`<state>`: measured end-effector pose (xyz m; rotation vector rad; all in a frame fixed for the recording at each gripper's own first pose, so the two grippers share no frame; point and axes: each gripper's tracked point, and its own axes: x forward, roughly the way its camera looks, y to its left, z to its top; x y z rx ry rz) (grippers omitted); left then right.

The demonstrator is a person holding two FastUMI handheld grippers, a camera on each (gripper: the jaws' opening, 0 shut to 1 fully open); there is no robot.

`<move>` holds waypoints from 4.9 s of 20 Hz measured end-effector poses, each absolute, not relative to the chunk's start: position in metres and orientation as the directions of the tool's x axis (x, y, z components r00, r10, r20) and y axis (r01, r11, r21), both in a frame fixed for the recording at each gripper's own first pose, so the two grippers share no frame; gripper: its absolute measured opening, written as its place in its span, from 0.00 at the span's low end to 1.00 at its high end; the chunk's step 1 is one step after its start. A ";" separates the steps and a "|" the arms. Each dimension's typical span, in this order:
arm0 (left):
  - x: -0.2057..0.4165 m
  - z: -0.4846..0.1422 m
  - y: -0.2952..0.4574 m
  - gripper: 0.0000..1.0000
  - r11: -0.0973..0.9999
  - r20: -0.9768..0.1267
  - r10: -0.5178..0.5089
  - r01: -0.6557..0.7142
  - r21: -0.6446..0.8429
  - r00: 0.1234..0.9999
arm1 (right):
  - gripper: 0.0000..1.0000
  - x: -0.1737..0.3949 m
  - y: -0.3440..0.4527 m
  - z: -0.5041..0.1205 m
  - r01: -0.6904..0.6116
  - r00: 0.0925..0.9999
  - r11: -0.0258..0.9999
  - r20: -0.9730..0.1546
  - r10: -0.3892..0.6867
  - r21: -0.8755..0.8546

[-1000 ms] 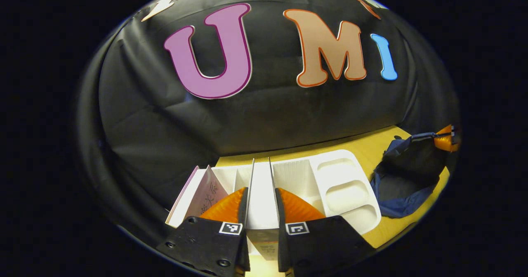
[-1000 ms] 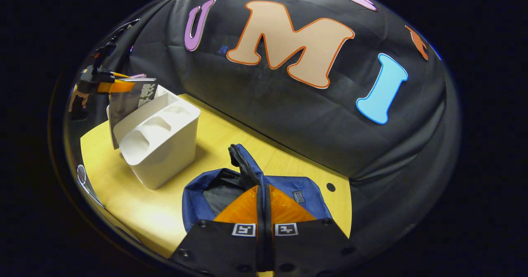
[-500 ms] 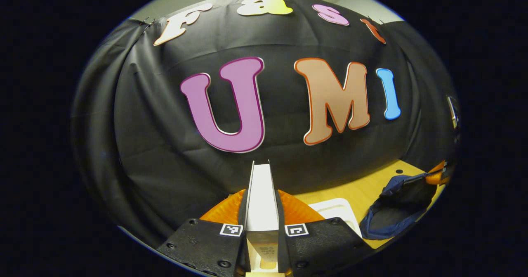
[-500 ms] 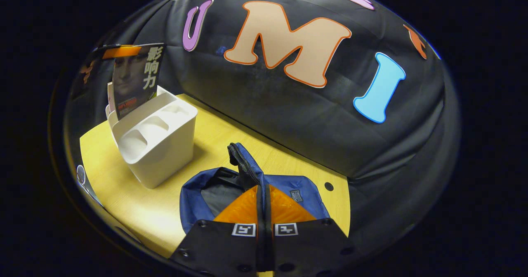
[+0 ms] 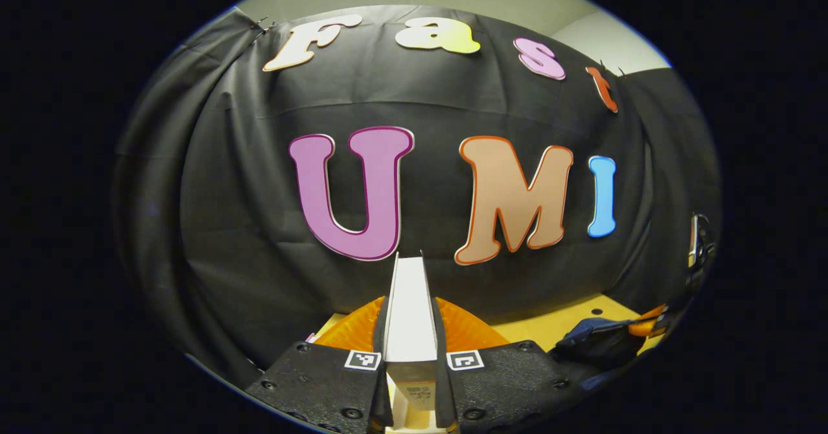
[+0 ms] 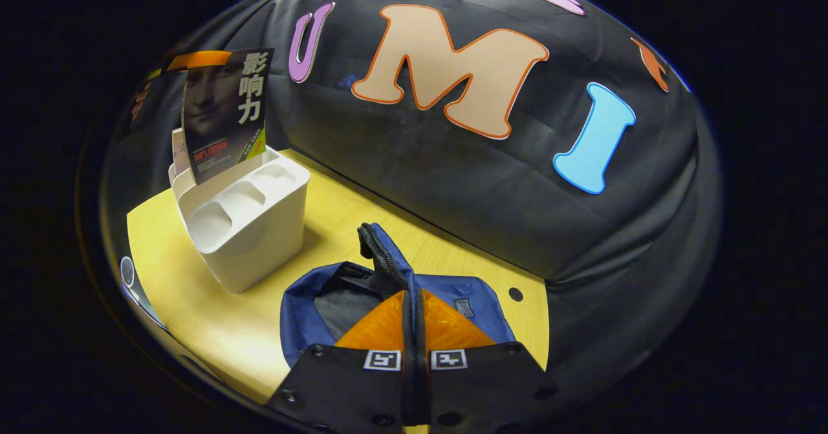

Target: Open the schoolbag, grab two books from the bookshelf and put them into the schoolbag.

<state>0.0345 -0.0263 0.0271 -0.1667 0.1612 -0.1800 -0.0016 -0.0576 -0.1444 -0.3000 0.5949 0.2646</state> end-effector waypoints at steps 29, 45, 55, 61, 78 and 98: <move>-0.028 -0.101 -0.264 0.23 0.638 -0.275 -0.362 0.022 -0.770 0.891 | 0.03 0.019 -0.069 -0.132 -0.302 0.829 0.950 -0.514 0.219 -0.081; -0.015 -0.191 -0.352 0.26 0.421 -0.371 -0.371 -0.202 -0.884 0.851 | 0.03 0.013 -0.032 -0.142 -0.383 0.799 0.923 -0.517 0.309 -0.040; -0.026 -0.204 -0.382 0.31 0.479 -0.376 -0.448 -0.137 -0.867 0.811 | 0.03 0.008 -0.029 -0.149 -0.388 0.789 0.920 -0.534 0.303 -0.050; -0.032 -0.171 -0.345 0.87 0.704 -0.362 -0.420 0.047 -0.708 0.832 | 0.02 0.015 -0.043 -0.148 -0.349 0.805 0.936 -0.523 0.280 -0.036; -0.006 -0.088 -0.157 0.93 0.889 -0.433 -0.389 0.209 -0.407 0.813 | 0.01 0.016 -0.047 -0.152 -0.345 0.803 0.937 -0.536 0.262 -0.060; 0.062 -0.113 0.062 0.90 0.976 -0.532 -0.189 0.216 -0.011 0.826 | 0.01 0.006 -0.026 -0.164 -0.376 0.766 0.911 -0.611 0.201 -0.171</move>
